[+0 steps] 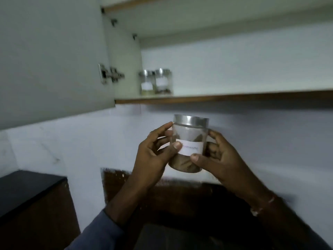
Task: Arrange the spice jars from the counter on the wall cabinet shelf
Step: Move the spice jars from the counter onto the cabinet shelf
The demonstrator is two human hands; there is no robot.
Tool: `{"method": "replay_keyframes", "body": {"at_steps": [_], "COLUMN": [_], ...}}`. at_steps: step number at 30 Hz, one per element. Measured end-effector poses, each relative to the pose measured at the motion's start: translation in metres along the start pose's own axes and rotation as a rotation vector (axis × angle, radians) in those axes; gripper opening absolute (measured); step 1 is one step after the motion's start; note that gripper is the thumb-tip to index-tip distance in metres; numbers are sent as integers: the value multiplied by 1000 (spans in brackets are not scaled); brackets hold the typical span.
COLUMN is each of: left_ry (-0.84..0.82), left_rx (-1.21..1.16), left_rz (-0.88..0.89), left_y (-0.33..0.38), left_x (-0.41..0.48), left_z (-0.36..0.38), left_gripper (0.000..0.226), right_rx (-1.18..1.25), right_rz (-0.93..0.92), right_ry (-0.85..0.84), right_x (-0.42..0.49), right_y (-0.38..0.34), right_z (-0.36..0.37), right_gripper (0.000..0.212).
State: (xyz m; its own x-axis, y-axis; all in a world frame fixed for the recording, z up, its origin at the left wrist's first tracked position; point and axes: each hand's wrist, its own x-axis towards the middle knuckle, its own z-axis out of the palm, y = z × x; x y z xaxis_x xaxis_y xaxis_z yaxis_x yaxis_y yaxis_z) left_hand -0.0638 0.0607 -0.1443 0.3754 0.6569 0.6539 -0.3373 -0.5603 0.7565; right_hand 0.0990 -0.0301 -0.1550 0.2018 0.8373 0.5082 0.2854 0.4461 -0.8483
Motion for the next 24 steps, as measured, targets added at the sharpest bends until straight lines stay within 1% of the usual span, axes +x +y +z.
{"method": "replay_keyframes", "body": {"at_steps": [2,4,6,9,11,13,14,16,18,19,21,24], "left_ry": [-26,-50,-45,-19,-23,-79,-122,-243,-329,-373,-407,-482], "left_rx": [49,127,259,433,549,706,802,968,1097,1163,1206,1261], "left_rz": [126,243,328,363,322,234,166,-35,-140,-144,-205,-216], "left_y": [19,35,44,36,19,0,-10,-30,-40,-41,-40,-38], "left_x": [36,79,124,187,219,242,250,267,277,281,285,287], "left_z": [-2,-4,-6,-12,-18,-28,-34,-43,-41,-38,-30,-28], "left_gripper": [46,46,45,44,46,47,46,45,45,44,45,49], "right_rx": [-23,-137,-296,-412,-459,-480,-481,-519,-605,-649,-772,-998], "right_rz": [-88,-186,-246,-261,-223,-140,-91,-18,19,41,89,132], "right_ry": [-50,-72,-48,-22,-38,-66,-78,-88,-81,-71,-55,-31], "right_x": [36,76,119,181,216,246,258,281,307,319,344,375], "right_y": [-35,-69,-94,-107,-99,-85,-78,-68,-60,-57,-50,-43], "right_z": [-12,-23,-31,-39,-42,-45,-47,-50,-52,-53,-52,-48], "right_gripper": [108,117,111,93,89,86,83,75,71,70,69,71]}}
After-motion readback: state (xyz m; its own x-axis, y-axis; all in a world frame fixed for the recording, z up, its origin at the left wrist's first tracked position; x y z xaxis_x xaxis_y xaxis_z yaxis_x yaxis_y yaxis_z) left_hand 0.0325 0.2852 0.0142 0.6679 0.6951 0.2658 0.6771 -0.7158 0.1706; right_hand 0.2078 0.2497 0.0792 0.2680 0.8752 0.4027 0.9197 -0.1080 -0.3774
